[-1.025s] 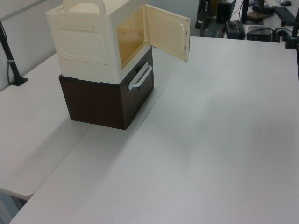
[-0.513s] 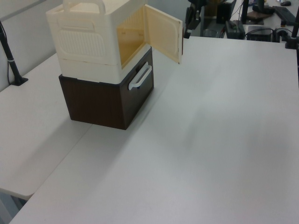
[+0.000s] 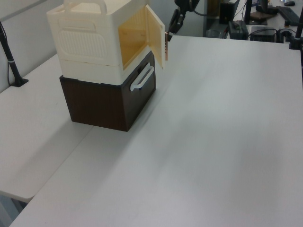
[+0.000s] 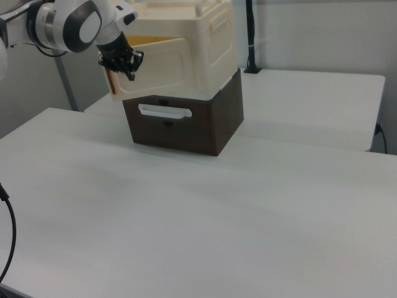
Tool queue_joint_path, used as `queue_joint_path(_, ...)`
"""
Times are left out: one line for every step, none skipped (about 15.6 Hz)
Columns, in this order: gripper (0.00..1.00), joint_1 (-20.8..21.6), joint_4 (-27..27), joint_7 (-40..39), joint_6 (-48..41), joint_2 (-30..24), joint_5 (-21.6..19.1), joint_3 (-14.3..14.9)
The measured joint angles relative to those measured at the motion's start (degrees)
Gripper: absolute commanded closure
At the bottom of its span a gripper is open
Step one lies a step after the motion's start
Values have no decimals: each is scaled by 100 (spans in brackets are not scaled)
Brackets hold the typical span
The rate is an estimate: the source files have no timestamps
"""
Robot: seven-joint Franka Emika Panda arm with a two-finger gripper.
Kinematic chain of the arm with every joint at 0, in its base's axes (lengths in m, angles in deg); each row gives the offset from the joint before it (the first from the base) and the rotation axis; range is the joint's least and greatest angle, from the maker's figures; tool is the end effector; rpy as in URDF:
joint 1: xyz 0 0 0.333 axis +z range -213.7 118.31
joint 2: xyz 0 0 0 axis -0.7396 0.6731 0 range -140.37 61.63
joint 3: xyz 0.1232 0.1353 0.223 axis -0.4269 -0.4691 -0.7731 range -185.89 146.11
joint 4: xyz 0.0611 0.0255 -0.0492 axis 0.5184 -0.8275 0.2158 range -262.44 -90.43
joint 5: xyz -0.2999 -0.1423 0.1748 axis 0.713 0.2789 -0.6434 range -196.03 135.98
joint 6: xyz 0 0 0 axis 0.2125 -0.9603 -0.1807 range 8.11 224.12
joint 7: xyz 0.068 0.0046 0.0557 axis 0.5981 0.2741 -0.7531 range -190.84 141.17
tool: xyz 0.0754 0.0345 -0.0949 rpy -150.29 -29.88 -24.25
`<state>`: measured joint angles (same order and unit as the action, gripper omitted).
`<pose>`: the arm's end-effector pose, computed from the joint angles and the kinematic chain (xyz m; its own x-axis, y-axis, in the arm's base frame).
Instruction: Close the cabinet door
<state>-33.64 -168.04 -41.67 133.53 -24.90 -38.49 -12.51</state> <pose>0.6549 0.0949 0.5676 0.8124 0.3226 0.4857 0.3549 -0.9345 0.0272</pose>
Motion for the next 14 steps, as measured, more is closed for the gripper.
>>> queue_joint_path(100, 46, 25, 183, 222, 60, 0, -4)
queue_joint_path(100, 98, 44, 310, 412, 124, 0, -7)
queue_joint_path(100, 155, 51, 408, 581, 195, 0, -9)
queue_joint_path(100, 198, 57, 464, 708, 253, 0, -9)
queue_joint_path(100, 232, 69, 494, 813, 307, 0, -11)
queue_joint_path(100, 259, 80, 520, 897, 344, 0, -11)
queue_joint_path(100, 276, 98, 586, 978, 371, 0, -11)
queue_joint_path(100, 280, 127, 640, 1090, 391, 0, -11)
queue_joint_path(100, 280, 140, 676, 1245, 408, 0, -11)
queue_joint_path(100, 289, 143, 721, 1338, 426, 0, -13)
queue_joint_path(100, 323, 144, 783, 1494, 463, 0, -14)
queue_joint_path(100, 376, 148, 856, 1654, 516, 0, -15)
queue_joint_path(100, 409, 159, 885, 1729, 558, 0, -15)
queue_joint_path(100, 431, 183, 912, 1825, 613, 0, -15)
